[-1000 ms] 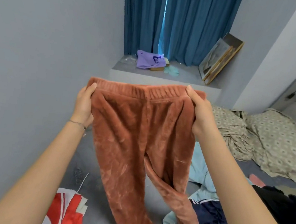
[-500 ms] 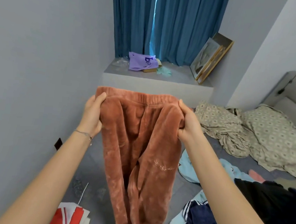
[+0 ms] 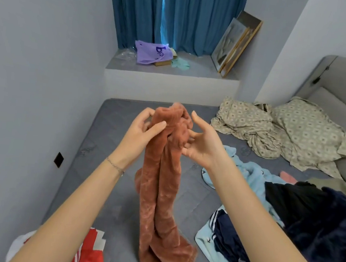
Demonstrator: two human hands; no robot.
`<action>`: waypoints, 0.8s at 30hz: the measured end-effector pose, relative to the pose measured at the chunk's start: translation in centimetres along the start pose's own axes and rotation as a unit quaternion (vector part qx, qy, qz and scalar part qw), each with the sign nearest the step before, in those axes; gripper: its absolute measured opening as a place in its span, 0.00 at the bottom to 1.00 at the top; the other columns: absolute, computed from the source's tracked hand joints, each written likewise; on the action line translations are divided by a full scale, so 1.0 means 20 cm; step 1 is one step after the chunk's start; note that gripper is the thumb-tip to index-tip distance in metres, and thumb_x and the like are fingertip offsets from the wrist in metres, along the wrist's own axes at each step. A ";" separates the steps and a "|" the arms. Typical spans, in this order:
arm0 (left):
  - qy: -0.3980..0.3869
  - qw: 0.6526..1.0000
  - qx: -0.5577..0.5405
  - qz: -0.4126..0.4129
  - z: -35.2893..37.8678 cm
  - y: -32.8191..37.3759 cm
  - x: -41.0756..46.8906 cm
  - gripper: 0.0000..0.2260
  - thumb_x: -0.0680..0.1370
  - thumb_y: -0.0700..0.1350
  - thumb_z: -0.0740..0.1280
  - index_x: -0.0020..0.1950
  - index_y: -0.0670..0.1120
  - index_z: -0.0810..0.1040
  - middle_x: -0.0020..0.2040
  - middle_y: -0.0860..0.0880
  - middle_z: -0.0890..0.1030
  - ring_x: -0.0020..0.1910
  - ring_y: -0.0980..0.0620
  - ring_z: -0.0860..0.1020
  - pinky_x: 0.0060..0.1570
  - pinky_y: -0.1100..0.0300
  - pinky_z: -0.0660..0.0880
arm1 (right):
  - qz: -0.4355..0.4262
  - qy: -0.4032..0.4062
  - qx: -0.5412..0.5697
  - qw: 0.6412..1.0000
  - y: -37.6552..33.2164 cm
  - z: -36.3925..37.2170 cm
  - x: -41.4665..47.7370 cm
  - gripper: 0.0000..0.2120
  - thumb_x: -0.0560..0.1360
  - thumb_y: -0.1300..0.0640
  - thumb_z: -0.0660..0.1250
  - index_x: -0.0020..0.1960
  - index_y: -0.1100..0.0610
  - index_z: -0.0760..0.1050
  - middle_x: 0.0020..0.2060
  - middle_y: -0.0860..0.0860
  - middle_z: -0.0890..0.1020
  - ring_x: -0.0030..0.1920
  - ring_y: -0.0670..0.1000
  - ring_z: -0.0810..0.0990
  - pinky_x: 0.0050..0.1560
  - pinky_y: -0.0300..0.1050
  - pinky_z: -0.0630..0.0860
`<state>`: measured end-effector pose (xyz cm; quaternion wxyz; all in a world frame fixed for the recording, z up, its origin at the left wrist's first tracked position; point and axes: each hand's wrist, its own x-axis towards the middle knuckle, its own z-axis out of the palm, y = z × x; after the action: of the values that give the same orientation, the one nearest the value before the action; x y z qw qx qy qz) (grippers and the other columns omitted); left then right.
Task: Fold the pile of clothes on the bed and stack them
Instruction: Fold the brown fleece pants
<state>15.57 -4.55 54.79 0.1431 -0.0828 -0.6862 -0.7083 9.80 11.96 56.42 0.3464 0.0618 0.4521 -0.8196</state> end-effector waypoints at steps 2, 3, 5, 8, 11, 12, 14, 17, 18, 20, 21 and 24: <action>-0.041 0.996 0.084 0.007 0.06 -0.01 -0.01 0.09 0.76 0.44 0.69 0.49 0.39 0.74 0.44 0.54 0.78 0.47 0.58 0.76 0.51 0.64 0.72 | 0.032 -0.022 0.030 0.999 0.00 -0.06 -0.03 0.39 0.68 0.42 0.76 0.72 0.60 0.69 0.71 0.56 0.72 0.69 0.57 0.73 0.66 0.56 0.72; -0.059 0.992 0.110 0.009 0.08 -0.01 -0.02 0.08 0.76 0.44 0.69 0.48 0.39 0.75 0.43 0.54 0.77 0.46 0.58 0.76 0.50 0.65 0.72 | 0.042 -0.034 0.042 0.998 0.00 -0.08 -0.05 0.40 0.69 0.42 0.76 0.73 0.59 0.68 0.74 0.55 0.67 0.71 0.57 0.71 0.69 0.57 0.69; -0.082 0.988 0.132 0.005 0.12 -0.02 -0.03 0.05 0.78 0.41 0.69 0.48 0.41 0.75 0.44 0.52 0.77 0.46 0.57 0.76 0.49 0.64 0.72 | 0.049 -0.038 0.027 0.998 -0.01 -0.14 -0.07 0.30 0.73 0.43 0.70 0.70 0.58 0.71 0.72 0.56 0.70 0.68 0.57 0.74 0.67 0.55 0.72; -0.086 0.987 0.132 -0.009 0.18 -0.05 -0.06 0.04 0.80 0.40 0.67 0.47 0.45 0.73 0.43 0.51 0.76 0.45 0.56 0.75 0.47 0.62 0.71 | 0.042 -0.035 -0.006 0.998 -0.01 -0.20 -0.10 0.25 0.76 0.42 0.65 0.62 0.61 0.76 0.60 0.58 0.79 0.61 0.56 0.78 0.67 0.50 0.72; -0.111 0.983 0.144 -0.014 0.23 -0.06 -0.09 0.07 0.78 0.43 0.69 0.48 0.43 0.72 0.45 0.54 0.76 0.47 0.57 0.75 0.47 0.63 0.70 | 0.028 -0.028 -0.068 0.997 -0.02 -0.24 -0.11 0.26 0.79 0.39 0.60 0.59 0.62 0.77 0.53 0.60 0.81 0.55 0.56 0.80 0.59 0.49 0.76; -0.133 0.980 0.146 -0.014 0.25 -0.07 -0.10 0.09 0.77 0.43 0.70 0.49 0.41 0.72 0.50 0.55 0.78 0.53 0.58 0.76 0.53 0.64 0.72 | 0.025 -0.028 -0.087 0.996 -0.01 -0.23 -0.13 0.29 0.77 0.37 0.61 0.61 0.62 0.76 0.52 0.62 0.79 0.54 0.57 0.80 0.56 0.49 0.77; -0.175 0.975 0.136 -0.029 0.28 -0.09 -0.11 0.10 0.77 0.46 0.70 0.52 0.41 0.75 0.65 0.54 0.77 0.68 0.60 0.71 0.66 0.65 0.67 | 0.017 -0.017 -0.110 0.994 -0.01 -0.23 -0.13 0.34 0.71 0.32 0.67 0.63 0.59 0.73 0.45 0.61 0.74 0.46 0.56 0.77 0.47 0.46 0.73; -0.184 0.975 0.093 -0.079 0.31 -0.12 -0.12 0.13 0.81 0.48 0.61 0.56 0.43 0.81 0.69 0.55 0.73 0.72 0.62 0.66 0.71 0.66 0.61 | -0.028 0.016 -0.134 0.990 0.03 -0.29 -0.08 0.19 0.78 0.38 0.63 0.54 0.54 0.68 0.27 0.47 0.68 0.27 0.43 0.65 0.31 0.36 0.59; -0.174 0.976 0.091 -0.092 0.32 -0.13 -0.12 0.13 0.83 0.47 0.59 0.56 0.45 0.82 0.67 0.57 0.74 0.72 0.62 0.66 0.72 0.64 0.61 | -0.027 0.035 -0.148 0.988 0.04 -0.31 -0.08 0.16 0.78 0.41 0.64 0.50 0.54 0.68 0.27 0.46 0.66 0.27 0.42 0.64 0.32 0.35 0.57; -0.155 0.977 0.106 -0.097 0.32 -0.15 -0.13 0.12 0.83 0.42 0.59 0.55 0.46 0.83 0.64 0.59 0.76 0.70 0.63 0.69 0.71 0.63 0.63 | 0.010 0.056 -0.172 0.983 0.08 -0.34 -0.08 0.12 0.76 0.44 0.68 0.47 0.53 0.72 0.30 0.48 0.67 0.31 0.44 0.66 0.36 0.38 0.59; -0.140 0.979 0.113 -0.092 0.31 -0.16 -0.13 0.11 0.82 0.40 0.61 0.54 0.44 0.84 0.62 0.58 0.78 0.67 0.62 0.72 0.70 0.62 0.66 | 0.028 0.068 -0.191 0.979 0.08 -0.35 -0.09 0.12 0.76 0.46 0.69 0.49 0.54 0.75 0.31 0.49 0.71 0.34 0.46 0.70 0.38 0.39 0.64; -0.048 0.989 0.097 -0.101 0.26 -0.21 -0.14 0.08 0.81 0.39 0.64 0.52 0.40 0.83 0.54 0.49 0.84 0.57 0.54 0.81 0.62 0.52 0.76 | 0.037 0.078 -0.203 0.975 0.08 -0.38 -0.11 0.15 0.76 0.48 0.68 0.53 0.60 0.79 0.43 0.55 0.82 0.47 0.52 0.80 0.53 0.47 0.75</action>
<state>16.45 0.95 50.17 0.0453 -0.0330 -0.7623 -0.6448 10.95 18.46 51.76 0.3460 0.0703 0.6323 -0.6896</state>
